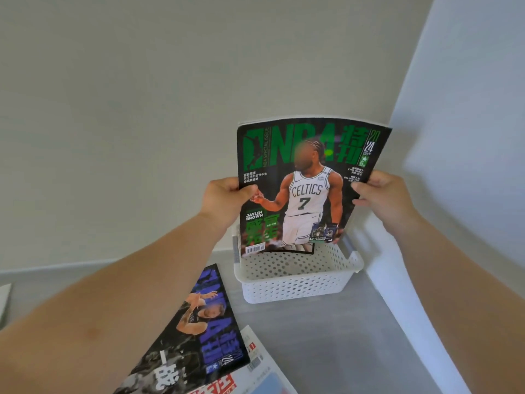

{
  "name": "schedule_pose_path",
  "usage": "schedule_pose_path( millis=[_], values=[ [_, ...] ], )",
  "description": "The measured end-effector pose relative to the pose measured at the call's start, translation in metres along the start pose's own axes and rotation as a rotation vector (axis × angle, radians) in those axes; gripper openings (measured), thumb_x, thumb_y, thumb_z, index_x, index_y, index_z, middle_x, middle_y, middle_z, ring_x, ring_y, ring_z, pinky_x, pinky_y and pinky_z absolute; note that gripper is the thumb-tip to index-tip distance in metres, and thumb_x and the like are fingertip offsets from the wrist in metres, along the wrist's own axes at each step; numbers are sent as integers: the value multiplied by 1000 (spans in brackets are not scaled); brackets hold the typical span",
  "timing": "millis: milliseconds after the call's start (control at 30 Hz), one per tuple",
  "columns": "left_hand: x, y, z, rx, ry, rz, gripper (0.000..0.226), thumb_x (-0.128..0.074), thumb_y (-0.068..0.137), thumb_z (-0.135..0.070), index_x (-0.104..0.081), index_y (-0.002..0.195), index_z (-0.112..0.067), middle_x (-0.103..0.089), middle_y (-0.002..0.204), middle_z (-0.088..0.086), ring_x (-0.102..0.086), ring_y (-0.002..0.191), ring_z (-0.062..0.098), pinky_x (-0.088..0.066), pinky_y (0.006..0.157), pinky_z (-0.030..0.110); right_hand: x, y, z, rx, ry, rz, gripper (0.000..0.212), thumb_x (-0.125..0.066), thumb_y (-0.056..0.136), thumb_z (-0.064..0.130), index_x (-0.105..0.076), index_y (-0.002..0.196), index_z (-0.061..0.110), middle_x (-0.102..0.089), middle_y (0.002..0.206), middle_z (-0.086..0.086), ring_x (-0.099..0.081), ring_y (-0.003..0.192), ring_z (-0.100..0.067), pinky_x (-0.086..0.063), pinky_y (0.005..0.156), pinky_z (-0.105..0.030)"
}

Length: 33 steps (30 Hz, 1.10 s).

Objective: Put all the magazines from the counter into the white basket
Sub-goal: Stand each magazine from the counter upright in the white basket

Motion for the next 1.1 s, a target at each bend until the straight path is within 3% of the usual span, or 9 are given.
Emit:
schedule_pose_path(
  millis=[167, 300, 433, 600, 700, 800, 967, 1033, 1100],
  values=[
    [-9, 11, 24, 57, 34, -15, 15, -61, 81, -9, -69, 92, -1, -64, 71, 1, -59, 63, 12, -51, 65, 20, -9, 11, -28, -70, 14, 30, 26, -51, 85, -4, -59, 109, 0, -59, 96, -8, -55, 70, -9, -49, 50, -10],
    [-19, 18, 33, 46, 117, 9, 11, -62, 81, -10, -71, 74, -13, -60, 60, -9, -57, 46, 0, -41, 40, 1, -10, 16, -51, -125, 39, 15, 28, -51, 84, -6, -58, 111, -2, -58, 98, -9, -56, 83, -21, -50, 50, -11],
    [-21, 26, 40, 25, 221, -12, 8, -64, 79, -15, -72, 79, -13, -58, 56, -11, -50, 51, 3, -34, 35, -1, -13, 19, -72, -174, 58, -11, 27, -51, 84, -6, -59, 109, -1, -59, 98, -7, -56, 85, -21, -51, 49, -14],
    [-22, 34, 50, 21, 265, -52, 16, -63, 80, -16, -69, 66, -22, -58, 57, -12, -50, 55, 4, -41, 45, 12, -22, 23, -85, -188, 88, -9, 23, -52, 84, -4, -60, 104, 4, -60, 83, 2, -57, 69, -9, -50, 47, -7],
    [-16, 37, 53, 12, 290, -97, 27, -63, 79, -16, -59, 57, -30, -56, 58, -16, -51, 57, 0, -38, 48, 16, -27, 27, -85, -178, 90, -11, 22, -52, 84, -4, -60, 98, 11, -60, 83, 2, -58, 71, -12, -51, 49, -10],
    [-12, 41, 53, -11, 327, -144, 21, -65, 78, -17, -50, 65, -26, -51, 61, -14, -47, 58, 0, -34, 49, 18, -30, 30, -85, -179, 69, -50, 21, -52, 84, -3, -58, 95, 14, -60, 88, -2, -58, 77, -18, -52, 60, -20],
    [2, 49, 55, -2, 268, -237, 29, -69, 74, -15, -43, 86, -16, -42, 70, -12, -46, 63, 9, -33, 55, 19, -30, 28, -96, -222, 38, -174, 37, -52, 83, -1, -48, 119, 5, -56, 117, -12, -55, 97, -23, -47, 93, -42],
    [1, 54, 56, -4, 307, -203, 22, -66, 78, -14, -52, 95, -13, -49, 72, -9, -49, 71, 15, -36, 64, 22, -31, 27, -103, -249, 31, -197, 43, -52, 82, -1, -45, 124, 6, -55, 125, -13, -54, 102, -23, -45, 95, -40],
    [0, 57, 56, -17, 369, -176, 18, -62, 80, -14, -59, 97, -9, -54, 76, -5, -49, 72, 13, -33, 57, 20, -39, 26, -109, -266, 24, -146, 36, -50, 81, -2, -52, 116, 10, -60, 115, -14, -59, 95, -24, -50, 81, -36]
  ],
)
Point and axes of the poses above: each hand's wrist, its own y-axis towards the middle knuckle, its own x-axis out of the back of the hand, z = x × y, the point moved 10 cm from there along y, towards the middle knuckle
